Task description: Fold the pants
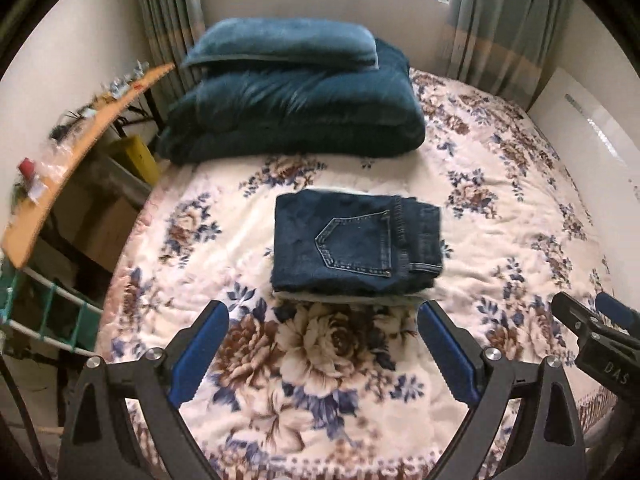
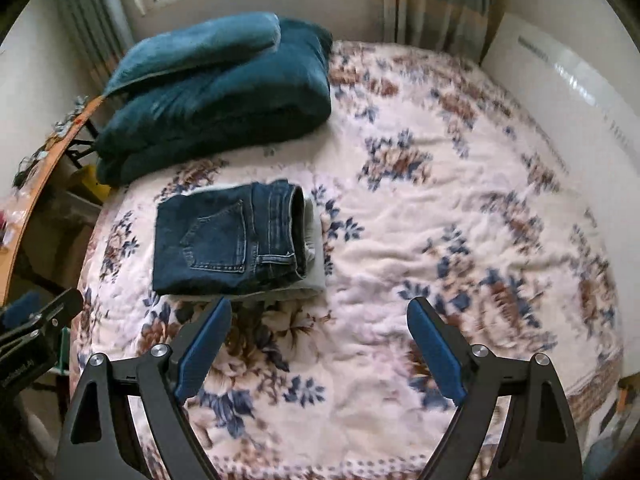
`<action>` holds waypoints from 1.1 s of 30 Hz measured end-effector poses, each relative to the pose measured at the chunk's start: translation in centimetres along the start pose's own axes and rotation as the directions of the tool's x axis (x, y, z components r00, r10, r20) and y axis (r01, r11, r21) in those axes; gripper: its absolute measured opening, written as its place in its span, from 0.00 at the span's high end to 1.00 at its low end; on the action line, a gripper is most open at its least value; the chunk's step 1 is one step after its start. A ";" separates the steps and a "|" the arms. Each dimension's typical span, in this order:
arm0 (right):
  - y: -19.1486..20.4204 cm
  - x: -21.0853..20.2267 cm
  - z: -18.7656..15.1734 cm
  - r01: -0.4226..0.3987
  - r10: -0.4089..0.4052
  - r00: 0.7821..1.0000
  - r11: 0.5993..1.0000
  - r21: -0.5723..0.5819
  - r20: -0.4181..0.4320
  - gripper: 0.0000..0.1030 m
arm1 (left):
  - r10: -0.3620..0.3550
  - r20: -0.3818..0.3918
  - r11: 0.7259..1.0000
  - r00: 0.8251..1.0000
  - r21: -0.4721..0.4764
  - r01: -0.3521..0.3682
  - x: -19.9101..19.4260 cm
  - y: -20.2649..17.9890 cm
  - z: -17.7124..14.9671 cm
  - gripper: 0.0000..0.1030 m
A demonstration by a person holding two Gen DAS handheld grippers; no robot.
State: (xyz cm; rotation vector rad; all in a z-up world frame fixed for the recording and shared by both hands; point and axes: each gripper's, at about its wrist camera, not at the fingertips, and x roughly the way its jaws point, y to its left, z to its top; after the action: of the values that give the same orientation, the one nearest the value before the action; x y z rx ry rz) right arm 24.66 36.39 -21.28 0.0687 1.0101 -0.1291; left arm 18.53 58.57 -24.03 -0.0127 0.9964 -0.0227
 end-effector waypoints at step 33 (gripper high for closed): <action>0.5 -40.7 -12.0 -0.054 0.085 0.962 0.991 -0.124 0.261 0.05 | 0.054 0.193 0.999 0.980 -0.014 -0.052 -31.2 0.5 -9.2 0.06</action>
State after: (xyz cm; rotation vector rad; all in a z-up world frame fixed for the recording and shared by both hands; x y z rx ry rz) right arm -6.69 41.42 6.85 -0.0186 0.7440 -0.0137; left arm -6.13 59.85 -2.86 0.0041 0.8018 0.0314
